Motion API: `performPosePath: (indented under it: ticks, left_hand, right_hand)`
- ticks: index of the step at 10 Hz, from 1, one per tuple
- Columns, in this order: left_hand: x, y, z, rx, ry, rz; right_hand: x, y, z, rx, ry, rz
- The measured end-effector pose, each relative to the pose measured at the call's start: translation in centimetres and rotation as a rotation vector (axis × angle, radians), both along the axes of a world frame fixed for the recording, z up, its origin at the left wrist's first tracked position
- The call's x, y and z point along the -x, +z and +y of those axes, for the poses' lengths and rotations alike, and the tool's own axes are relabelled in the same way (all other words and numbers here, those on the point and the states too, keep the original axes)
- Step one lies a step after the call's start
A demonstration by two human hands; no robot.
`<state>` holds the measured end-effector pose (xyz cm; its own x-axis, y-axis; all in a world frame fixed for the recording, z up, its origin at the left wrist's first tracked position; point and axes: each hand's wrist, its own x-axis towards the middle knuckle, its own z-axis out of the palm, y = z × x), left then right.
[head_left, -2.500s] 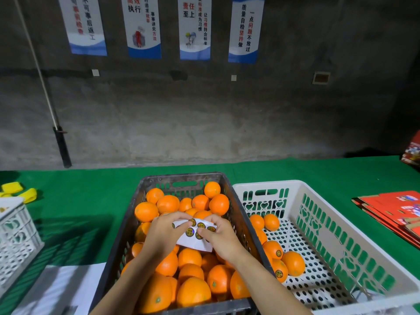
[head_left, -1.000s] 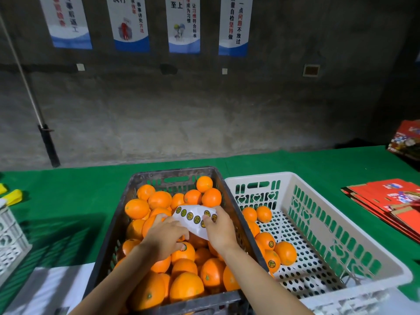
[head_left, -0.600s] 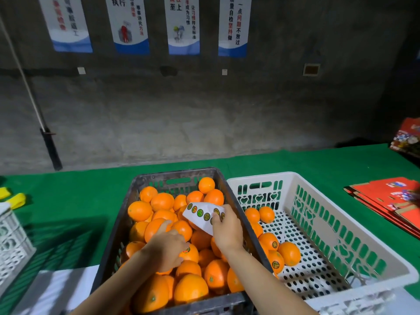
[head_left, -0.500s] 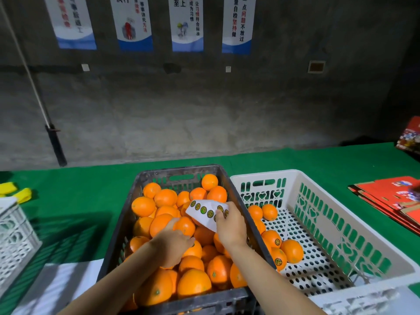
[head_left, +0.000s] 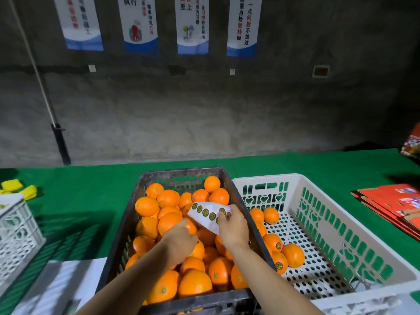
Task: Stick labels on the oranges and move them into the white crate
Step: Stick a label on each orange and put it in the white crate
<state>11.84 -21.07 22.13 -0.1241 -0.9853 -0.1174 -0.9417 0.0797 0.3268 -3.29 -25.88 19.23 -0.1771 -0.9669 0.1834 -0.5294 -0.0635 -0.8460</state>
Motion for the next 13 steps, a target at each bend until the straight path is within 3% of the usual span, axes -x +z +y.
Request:
performPosePath:
  ticks: [1, 2, 3, 4, 5, 8, 10, 12, 13]
  left_hand:
    - [-1.5, -1.8, -0.9, 0.095, -0.142, -0.265]
    - [-2.5, -2.6, -1.6, 0.226, -0.167, -0.126]
    - [-2.9, -2.5, -2.2, 0.336, -0.057, 0.256]
    - [-3.1, -2.4, -2.6, 0.497, 0.092, 0.447]
    - [-2.8, -2.1, -2.1, 0.556, 0.122, 0.439]
    - [-2.8, -1.9, -1.7, 0.637, -0.023, 0.224]
    - [-2.1, -0.5, -1.0, 0.833, -0.056, 0.069]
    - [-2.0, -0.3, -1.8, 0.986, -0.058, -0.109]
    - [-2.1, -0.7, -2.2, 1.019, -0.158, -0.269]
  right_hand:
    - [0.1, 0.0, 0.2, 0.07, -0.094, 0.085]
    - [-0.1, 0.0, 0.4, 0.139, -0.109, 0.087]
    - [-0.1, 0.1, 0.3, 0.113, -0.01, -0.067]
    - [-0.2, 0.5, 0.1, -0.041, 0.13, -0.239]
    - [-0.6, 0.8, 0.1, -0.127, 0.233, -0.304]
    - [-0.7, 1.5, 1.6, -0.107, 0.552, -0.375]
    - [-0.9, 1.7, 2.2, -0.033, 0.578, -0.351]
    - [-0.8, 1.4, 2.6, 0.054, 0.577, -0.49]
    - [-1.1, 1.4, 2.6, 0.081, 0.573, -0.54]
